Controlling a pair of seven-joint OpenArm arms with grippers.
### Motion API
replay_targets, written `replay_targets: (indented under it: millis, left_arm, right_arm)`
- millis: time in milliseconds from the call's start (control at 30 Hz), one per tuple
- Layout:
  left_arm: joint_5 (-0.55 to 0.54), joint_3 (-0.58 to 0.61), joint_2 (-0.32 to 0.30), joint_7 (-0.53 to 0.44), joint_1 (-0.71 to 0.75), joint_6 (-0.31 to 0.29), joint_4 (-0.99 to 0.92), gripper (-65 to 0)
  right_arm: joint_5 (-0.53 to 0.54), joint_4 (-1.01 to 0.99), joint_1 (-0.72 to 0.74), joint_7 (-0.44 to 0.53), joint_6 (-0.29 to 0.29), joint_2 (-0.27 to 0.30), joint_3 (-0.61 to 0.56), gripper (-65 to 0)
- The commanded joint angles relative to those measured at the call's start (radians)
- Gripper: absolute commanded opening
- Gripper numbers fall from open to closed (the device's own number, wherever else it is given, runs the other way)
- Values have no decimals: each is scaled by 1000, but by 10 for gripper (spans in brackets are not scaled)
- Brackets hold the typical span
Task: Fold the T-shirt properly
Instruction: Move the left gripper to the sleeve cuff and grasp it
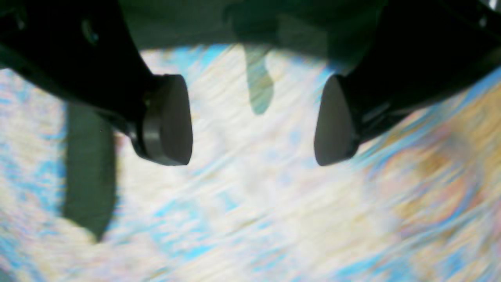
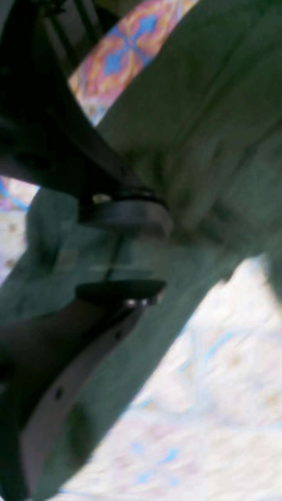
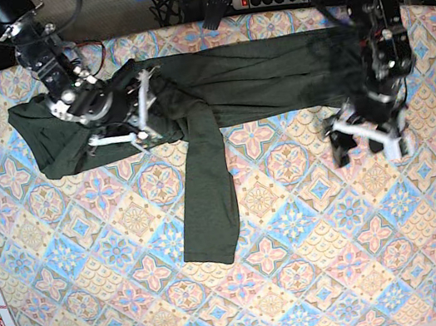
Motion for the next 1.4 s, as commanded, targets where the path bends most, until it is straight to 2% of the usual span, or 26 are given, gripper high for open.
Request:
replay_targets:
  millis: [0,167,533,633,833,933,1100,1300,1367]
  left_arm:
    - [-9,26,-8,4,-46,-2,-6,-171]
    - [-5,89,55,55,-198,-2,-126,-171]
    - [-5,89,239,49,-506,-4,-586,-171]
    - [-5,105,279,0,-571,-4,-698,-171]
    - [-10,250,324,-162,-649,-2,-918,-171]
    - [-10,286,350,-231,-678,-2,-1004,-171]
    - [-10,289,383,-263,-684,-1,-1069,-171]
    - [-9,295,388,-300,-663,-1,-1100,-171]
    - [-9,295,400,-303,-663,-1,-1135,-191]
  right_arm:
    - [4,20,5,14,-1,2,42,-437]
    - [5,20,-5,12,-1,-40,143,-437]
    - [5,36,-33,14,-1,-41,144,-437]
    - [5,54,-33,14,-1,-41,146,-437]
    - [5,57,-33,14,-1,-41,146,-437]
    - [5,57,-33,14,-1,-40,146,-437]
    - [5,65,-33,14,-1,-40,146,-437]
    - [5,69,-33,14,-1,-40,146,-437]
    - [5,69,-33,14,-1,-40,146,-437]
